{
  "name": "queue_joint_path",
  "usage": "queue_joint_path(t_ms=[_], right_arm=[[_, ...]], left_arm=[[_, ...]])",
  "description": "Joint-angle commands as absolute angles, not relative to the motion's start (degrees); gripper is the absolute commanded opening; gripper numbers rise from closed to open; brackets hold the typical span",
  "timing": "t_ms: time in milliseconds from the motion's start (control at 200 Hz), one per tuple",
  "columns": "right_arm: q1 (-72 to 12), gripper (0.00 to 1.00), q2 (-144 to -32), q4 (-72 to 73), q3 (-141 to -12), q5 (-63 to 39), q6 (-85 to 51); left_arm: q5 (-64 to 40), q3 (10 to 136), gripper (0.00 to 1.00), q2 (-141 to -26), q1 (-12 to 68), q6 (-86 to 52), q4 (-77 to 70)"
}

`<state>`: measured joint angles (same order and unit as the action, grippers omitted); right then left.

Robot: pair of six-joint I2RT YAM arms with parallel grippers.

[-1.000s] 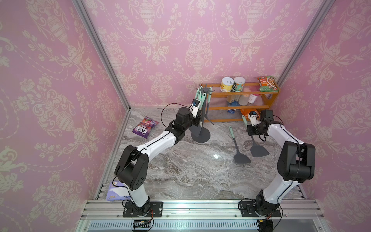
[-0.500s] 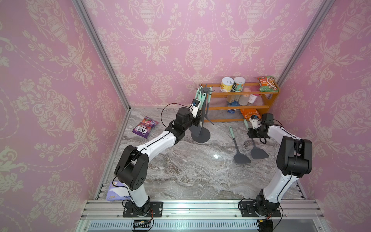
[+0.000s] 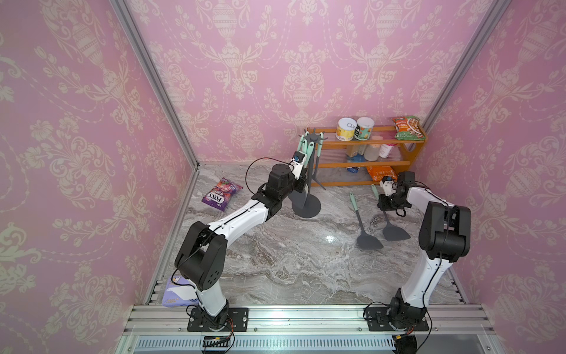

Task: Take the spatula off the kitchen utensil rack
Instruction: Place the spatula at the center of the board.

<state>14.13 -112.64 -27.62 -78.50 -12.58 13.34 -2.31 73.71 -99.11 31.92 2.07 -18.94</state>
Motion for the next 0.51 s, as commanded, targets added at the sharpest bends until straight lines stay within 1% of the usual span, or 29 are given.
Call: queue_joint_path(t_ms=[0,235,405,500], right_arm=[[14.4,0.0,-115.5,-32.2,-81.8,-12.1,12.7],[14.4,0.0,-117.7,-34.0,-83.4,-11.5,13.2],[14.6,0.04,-118.5,-35.0,-84.3,-11.8,13.2],[14.6,0.09,-118.9,-35.7,-84.6,-11.6,13.2]], left_arm=[[-3.2,73.3,0.19,-97.2,31.3,1.2,-17.8],[-3.8,74.0,0.18,-97.5,31.3,0.9,-16.9],[-3.9,74.0,0.18,-97.5,31.4,0.6,-16.7],[-3.9,74.0,0.18,-97.4,31.4,0.6,-16.5]])
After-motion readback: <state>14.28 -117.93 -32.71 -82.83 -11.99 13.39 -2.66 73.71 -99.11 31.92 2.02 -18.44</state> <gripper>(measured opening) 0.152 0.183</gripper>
